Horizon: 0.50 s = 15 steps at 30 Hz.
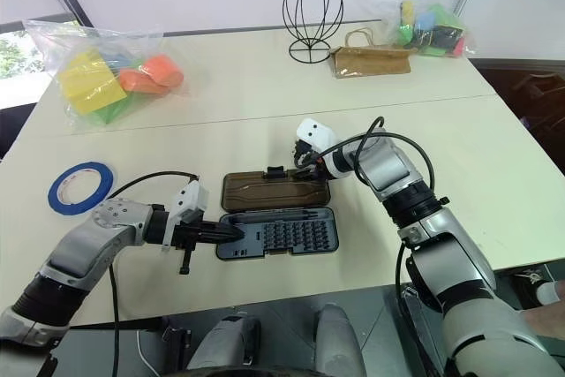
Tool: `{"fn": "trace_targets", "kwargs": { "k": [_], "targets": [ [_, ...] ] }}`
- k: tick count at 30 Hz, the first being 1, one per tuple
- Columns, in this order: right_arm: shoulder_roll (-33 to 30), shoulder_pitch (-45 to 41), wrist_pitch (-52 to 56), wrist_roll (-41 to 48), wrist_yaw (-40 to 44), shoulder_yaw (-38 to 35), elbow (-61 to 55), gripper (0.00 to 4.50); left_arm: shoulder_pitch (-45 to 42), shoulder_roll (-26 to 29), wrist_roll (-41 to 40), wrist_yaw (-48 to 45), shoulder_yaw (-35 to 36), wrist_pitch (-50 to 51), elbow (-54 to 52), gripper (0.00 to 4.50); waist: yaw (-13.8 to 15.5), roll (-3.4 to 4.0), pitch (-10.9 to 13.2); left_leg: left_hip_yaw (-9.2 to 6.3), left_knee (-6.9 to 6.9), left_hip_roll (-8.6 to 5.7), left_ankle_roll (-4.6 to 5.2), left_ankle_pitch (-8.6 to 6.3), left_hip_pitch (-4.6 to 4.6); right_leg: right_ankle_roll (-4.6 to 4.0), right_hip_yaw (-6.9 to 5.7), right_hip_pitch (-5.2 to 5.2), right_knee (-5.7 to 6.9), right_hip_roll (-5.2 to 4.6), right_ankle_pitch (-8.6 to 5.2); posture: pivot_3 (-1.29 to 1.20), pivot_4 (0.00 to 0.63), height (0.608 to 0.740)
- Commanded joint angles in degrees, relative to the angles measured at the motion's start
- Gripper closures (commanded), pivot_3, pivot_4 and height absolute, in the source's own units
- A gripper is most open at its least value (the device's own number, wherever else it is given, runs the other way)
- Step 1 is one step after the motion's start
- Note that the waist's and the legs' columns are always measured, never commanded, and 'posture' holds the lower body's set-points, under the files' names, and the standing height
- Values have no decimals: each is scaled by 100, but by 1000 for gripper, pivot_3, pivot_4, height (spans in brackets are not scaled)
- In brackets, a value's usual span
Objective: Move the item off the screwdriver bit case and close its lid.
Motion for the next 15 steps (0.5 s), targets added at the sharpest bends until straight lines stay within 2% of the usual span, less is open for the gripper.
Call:
{"fn": "trace_targets", "kwargs": {
  "k": [1, 3, 15],
  "targets": [
    [-71, 91, 4, -101, 29, 4, -174, 4447, 33, 55, 114, 96, 35, 72, -19, 4500, -2, -3, -5, 0, 0, 0, 0, 0, 2, 0, -1, 2, 0, 0, 0, 0, 150, 740],
    [-100, 156, 3, -137, 96, 57, -260, 4478, 0, 46, 110, 122, 58, 65, -9, 4500, -1, -3, -5, -1, -1, 1, 1, 0, 27, 0, -2, 27, -1, 2, 0, 0, 150, 740],
    [-222, 355, 66, -237, 360, 219, -631, 4478, -181, -33, 121, 264, 111, -14, 190, 4500, 25, -3, -5, -2, -2, 0, 4, -2, 34, 0, -1, 36, -2, 2, 0, 0, 150, 740]
  ]
}}
